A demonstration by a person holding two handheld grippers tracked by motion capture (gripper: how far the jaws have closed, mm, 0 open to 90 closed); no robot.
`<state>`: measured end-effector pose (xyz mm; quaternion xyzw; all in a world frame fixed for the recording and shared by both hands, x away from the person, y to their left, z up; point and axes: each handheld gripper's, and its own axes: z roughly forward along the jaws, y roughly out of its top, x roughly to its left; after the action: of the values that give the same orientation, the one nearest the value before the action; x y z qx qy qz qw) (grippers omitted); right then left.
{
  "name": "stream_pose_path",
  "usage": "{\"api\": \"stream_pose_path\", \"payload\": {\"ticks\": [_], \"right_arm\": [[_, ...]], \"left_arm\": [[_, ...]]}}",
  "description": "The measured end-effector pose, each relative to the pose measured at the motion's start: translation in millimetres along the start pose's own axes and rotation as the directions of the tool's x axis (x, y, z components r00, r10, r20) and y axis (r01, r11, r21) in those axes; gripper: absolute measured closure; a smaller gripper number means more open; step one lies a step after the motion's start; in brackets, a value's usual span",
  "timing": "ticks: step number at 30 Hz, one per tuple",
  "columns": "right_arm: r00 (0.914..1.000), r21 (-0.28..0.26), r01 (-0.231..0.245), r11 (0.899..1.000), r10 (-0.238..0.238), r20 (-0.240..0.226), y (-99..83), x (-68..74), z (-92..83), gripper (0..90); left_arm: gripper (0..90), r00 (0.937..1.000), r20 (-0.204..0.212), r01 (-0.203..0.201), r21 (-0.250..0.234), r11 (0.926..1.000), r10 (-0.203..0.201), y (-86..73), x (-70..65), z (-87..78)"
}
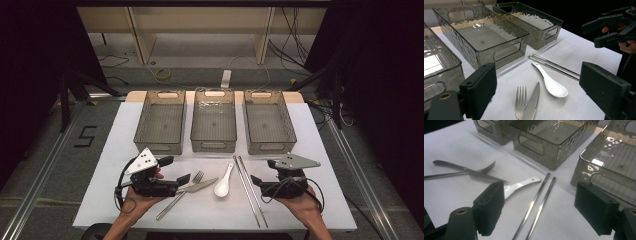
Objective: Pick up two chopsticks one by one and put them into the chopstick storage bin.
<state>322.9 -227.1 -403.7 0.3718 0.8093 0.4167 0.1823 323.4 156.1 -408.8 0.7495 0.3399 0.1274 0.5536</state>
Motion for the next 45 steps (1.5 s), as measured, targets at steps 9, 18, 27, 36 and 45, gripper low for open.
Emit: {"api": "stream_pose_path", "payload": {"ticks": [9,18,27,36,45], "right_arm": [[0.9941,0.176,0.103,0.979,-0.107,0.017,18.9,-4.9,8.3,27.1],[0.9867,0.446,0.156,0.881,-0.160,-0.031,32.9,-7.0,37.2,32.5],[0.9890,0.572,0.141,0.808,-0.141,-0.044,27.9,-4.9,63.4,40.7],[0.9878,0.615,0.150,0.774,-0.143,-0.062,21.0,-1.8,78.8,50.8],[0.9889,0.659,0.148,0.737,-0.116,-0.092,13.5,-1.7,91.0,62.3]], "left_arm": [[13.6,0.9999,-0.008,-0.014,0.001,0.9999,0.014,0.4,-0.4,-1.0],[13.6,0.9998,-0.010,-0.014,-0.002,0.9999,0.014,0.6,-0.1,-1.5],[13.6,0.9999,-0.009,-0.013,-0.002,0.9999,0.013,0.8,-0.2,-1.7],[13.5,1.0000,-0.006,-0.004,0.001,1.0000,0.004,0.9,0.0,-1.7],[13.4,1.0000,-0.005,-0.002,0.004,1.0000,0.002,0.9,0.1,-1.3]]}}
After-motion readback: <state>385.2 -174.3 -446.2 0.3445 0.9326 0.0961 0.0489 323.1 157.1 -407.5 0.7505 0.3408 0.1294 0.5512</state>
